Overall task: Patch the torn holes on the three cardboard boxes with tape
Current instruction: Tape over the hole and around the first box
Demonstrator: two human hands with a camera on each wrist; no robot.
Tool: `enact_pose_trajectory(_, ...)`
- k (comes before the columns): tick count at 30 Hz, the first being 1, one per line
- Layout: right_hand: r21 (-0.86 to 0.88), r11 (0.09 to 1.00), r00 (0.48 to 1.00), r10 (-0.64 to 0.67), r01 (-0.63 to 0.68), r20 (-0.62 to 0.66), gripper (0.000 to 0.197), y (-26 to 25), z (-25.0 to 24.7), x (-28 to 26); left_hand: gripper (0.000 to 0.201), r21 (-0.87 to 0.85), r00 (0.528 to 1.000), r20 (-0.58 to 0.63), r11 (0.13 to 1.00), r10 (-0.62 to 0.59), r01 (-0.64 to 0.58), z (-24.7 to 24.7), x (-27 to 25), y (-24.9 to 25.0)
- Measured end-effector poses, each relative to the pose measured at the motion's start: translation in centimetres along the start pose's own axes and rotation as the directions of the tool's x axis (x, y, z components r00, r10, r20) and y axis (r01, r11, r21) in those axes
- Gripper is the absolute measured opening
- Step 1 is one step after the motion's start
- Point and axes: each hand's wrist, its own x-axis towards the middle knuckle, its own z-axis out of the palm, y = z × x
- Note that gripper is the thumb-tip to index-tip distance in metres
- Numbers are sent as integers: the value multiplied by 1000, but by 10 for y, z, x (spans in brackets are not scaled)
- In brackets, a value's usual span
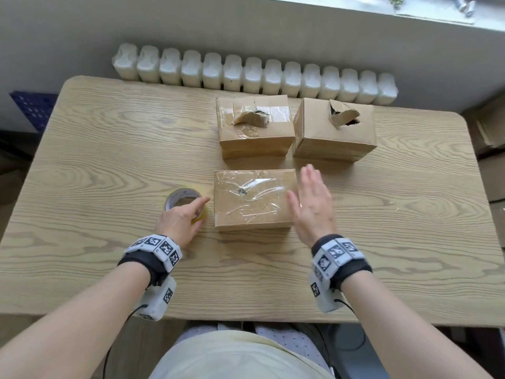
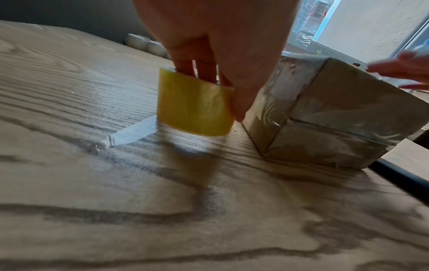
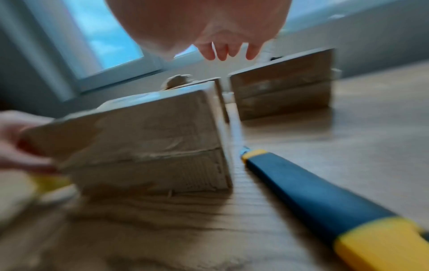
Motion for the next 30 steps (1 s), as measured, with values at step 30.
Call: enact_pose_trajectory(30,-98,944,931,-286,314,226,60,-36,29,2,72,44,979,7,978,202,-202,-3,-6,45)
